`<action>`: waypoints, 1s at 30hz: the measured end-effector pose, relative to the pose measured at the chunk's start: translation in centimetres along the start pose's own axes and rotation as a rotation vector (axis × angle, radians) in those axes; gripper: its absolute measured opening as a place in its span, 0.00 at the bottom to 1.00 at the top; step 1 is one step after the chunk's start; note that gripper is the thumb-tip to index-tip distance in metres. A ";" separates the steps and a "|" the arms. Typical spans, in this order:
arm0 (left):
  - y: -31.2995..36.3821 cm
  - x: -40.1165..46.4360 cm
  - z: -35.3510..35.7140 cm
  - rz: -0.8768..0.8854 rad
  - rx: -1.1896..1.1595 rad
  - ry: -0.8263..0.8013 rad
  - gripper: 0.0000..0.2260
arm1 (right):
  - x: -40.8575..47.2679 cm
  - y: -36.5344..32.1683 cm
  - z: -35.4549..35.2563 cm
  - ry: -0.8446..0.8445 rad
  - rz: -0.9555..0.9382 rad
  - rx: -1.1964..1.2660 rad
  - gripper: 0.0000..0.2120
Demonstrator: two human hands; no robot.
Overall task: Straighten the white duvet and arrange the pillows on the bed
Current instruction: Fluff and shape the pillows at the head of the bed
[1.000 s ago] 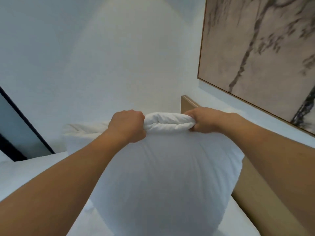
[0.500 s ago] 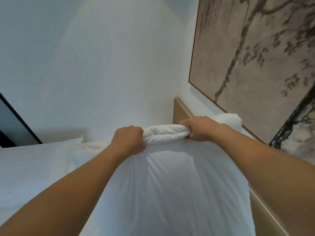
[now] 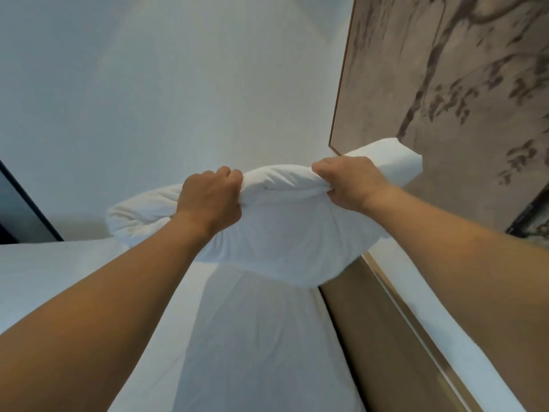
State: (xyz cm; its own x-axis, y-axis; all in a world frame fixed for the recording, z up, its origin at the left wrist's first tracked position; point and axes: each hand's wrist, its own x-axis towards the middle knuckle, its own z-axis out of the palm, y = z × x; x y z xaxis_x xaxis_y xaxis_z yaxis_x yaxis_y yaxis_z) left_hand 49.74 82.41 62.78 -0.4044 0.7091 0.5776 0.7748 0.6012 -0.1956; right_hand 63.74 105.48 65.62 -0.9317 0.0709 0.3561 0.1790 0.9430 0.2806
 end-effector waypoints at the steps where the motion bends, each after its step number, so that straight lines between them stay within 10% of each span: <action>1: 0.5 -1.3 1.3 0.020 0.003 0.002 0.10 | -1.1 -0.4 1.8 0.019 -0.016 0.004 0.12; 9: 12.9 -25.0 25.9 0.024 0.011 -0.533 0.10 | -20.6 -10.4 33.3 -0.080 -0.107 0.090 0.20; 14: 24.3 -48.3 44.2 -0.025 -0.061 -0.895 0.12 | -39.0 -21.7 56.3 -0.491 -0.121 0.031 0.18; 18: 28.5 -58.4 52.7 0.094 -0.104 -0.741 0.19 | -48.3 -26.3 67.2 -0.407 -0.103 0.082 0.21; 30: 29.7 -55.3 39.0 -0.070 -0.221 -0.216 0.08 | -47.9 -21.9 46.2 -0.315 0.021 -0.098 0.15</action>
State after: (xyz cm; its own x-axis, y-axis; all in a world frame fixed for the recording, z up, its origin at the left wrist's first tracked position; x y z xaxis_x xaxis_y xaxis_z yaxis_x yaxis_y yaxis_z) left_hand 76.12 75.44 -5.85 -0.5364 0.7448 0.3968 0.8185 0.5737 0.0297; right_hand 89.90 96.49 1.26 -0.9766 0.2019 0.0740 0.2149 0.9056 0.3658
